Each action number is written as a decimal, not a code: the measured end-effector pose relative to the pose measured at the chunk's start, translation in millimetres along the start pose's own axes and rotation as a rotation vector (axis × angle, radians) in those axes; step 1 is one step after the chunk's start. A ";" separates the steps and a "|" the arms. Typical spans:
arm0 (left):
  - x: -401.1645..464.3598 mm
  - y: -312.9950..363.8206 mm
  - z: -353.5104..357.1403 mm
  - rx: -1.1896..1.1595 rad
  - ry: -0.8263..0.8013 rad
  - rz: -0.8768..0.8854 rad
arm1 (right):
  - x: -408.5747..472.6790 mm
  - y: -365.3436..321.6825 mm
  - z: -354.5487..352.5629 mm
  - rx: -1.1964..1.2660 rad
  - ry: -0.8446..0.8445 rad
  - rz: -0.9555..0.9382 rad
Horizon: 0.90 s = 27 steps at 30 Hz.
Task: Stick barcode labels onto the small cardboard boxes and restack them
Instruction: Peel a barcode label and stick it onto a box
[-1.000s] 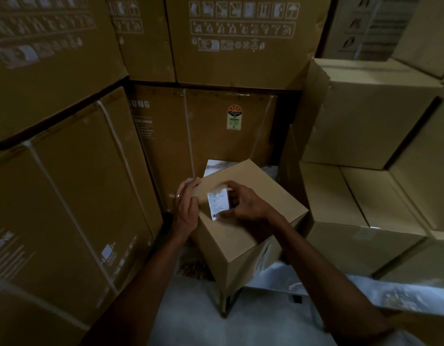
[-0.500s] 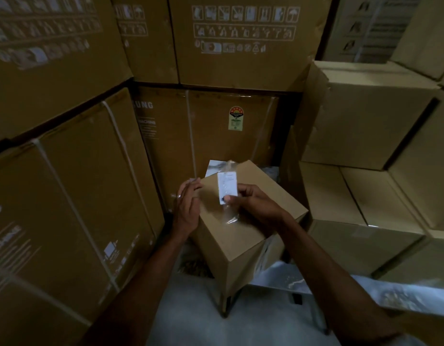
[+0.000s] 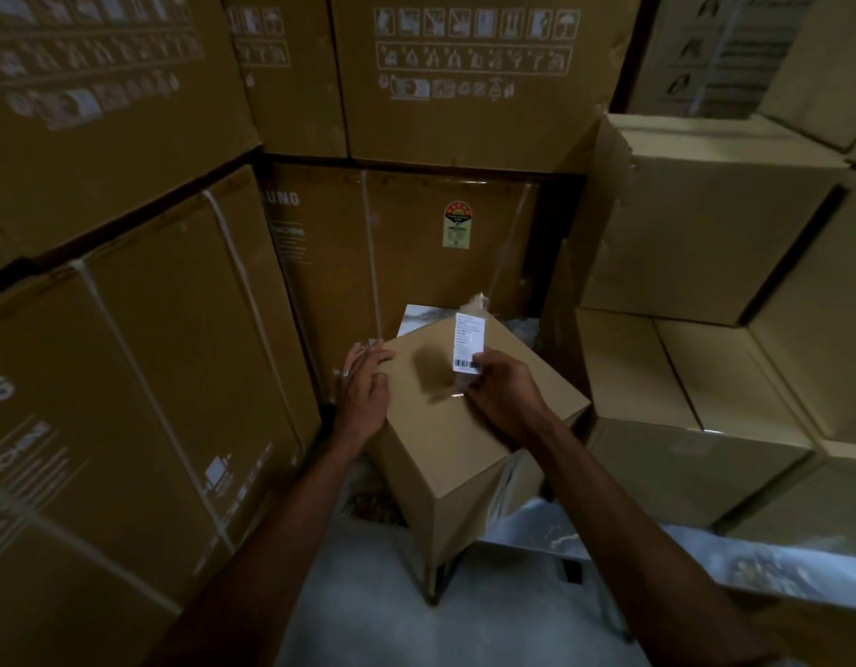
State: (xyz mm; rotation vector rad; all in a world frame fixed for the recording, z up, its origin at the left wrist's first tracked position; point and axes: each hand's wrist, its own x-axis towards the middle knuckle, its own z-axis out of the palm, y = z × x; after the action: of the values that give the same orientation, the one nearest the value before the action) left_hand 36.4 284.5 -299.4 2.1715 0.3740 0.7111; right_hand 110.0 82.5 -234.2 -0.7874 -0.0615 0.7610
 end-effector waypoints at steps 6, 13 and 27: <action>-7.6 36.9 -6.3 0.098 -0.051 -0.070 | -22.3 0.7 -1.2 -0.403 0.033 -0.103; -27.7 90.6 13.5 0.002 -0.072 0.007 | -66.2 -13.5 -2.3 -0.427 0.183 -0.234; -109.4 206.4 108.6 -0.176 -0.156 0.108 | -216.0 -83.9 -89.2 -0.473 0.354 -0.408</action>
State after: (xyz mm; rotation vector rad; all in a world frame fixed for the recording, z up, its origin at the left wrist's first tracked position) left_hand 20.3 35.3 -236.2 2.0743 0.1090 0.6053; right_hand 29.4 -149.1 -195.2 -1.3019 -0.0818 0.2077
